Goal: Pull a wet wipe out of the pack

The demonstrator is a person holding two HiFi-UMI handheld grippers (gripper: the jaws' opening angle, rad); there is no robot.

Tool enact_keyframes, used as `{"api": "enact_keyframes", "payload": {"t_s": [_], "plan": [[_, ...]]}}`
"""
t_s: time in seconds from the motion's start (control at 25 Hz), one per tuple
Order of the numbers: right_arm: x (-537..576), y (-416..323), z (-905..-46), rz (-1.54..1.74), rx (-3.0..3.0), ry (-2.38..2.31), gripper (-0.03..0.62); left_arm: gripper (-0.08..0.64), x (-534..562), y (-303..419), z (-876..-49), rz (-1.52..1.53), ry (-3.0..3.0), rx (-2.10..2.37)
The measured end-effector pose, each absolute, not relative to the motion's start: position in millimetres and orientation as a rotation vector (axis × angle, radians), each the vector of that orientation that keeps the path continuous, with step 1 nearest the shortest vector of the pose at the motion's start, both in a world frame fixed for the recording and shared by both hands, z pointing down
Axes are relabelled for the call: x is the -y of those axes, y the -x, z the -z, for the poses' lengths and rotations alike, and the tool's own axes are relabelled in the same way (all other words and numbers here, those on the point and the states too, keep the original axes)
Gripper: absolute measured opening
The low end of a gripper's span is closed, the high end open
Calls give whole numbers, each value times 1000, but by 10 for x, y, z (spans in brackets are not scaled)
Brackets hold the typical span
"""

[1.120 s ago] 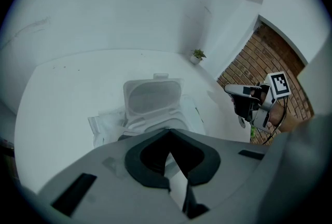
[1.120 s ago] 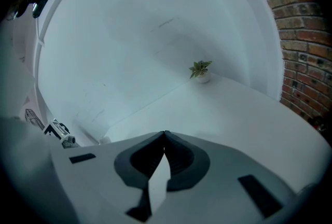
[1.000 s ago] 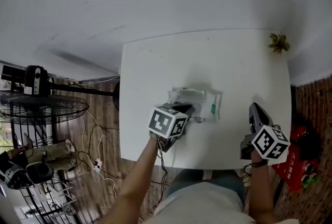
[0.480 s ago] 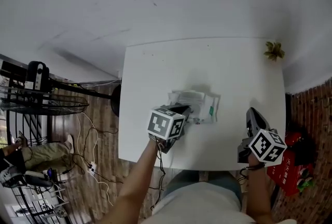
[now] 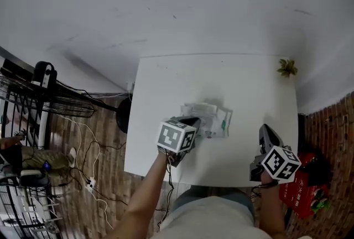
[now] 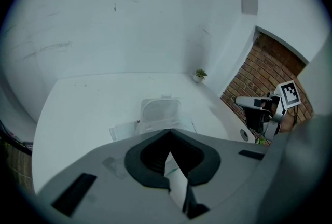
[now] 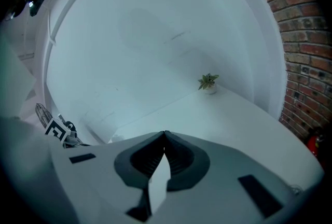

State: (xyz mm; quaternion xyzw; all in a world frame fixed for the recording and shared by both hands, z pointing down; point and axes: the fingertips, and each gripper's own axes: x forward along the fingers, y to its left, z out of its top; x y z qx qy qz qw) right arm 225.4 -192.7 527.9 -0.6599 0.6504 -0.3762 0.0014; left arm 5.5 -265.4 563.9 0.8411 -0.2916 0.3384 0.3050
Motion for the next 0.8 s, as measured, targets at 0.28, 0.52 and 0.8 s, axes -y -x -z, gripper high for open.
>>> {"api": "enact_keyframes", "payload": {"t_s": [0.28,0.52,0.8], "plan": [[1919,-2264,-5180,1148,-2058,2058,2,11,2680,-44,-5478,-838,-2246,806],[1920,-2256,-5117,1123,-2065,2046,2,11,2687,-18,-5341,-824,-2270,836],[1911,-2229,-5059,1106,-2079,2033,2,11,2683,9,-5223,-805,-2288,866]]}}
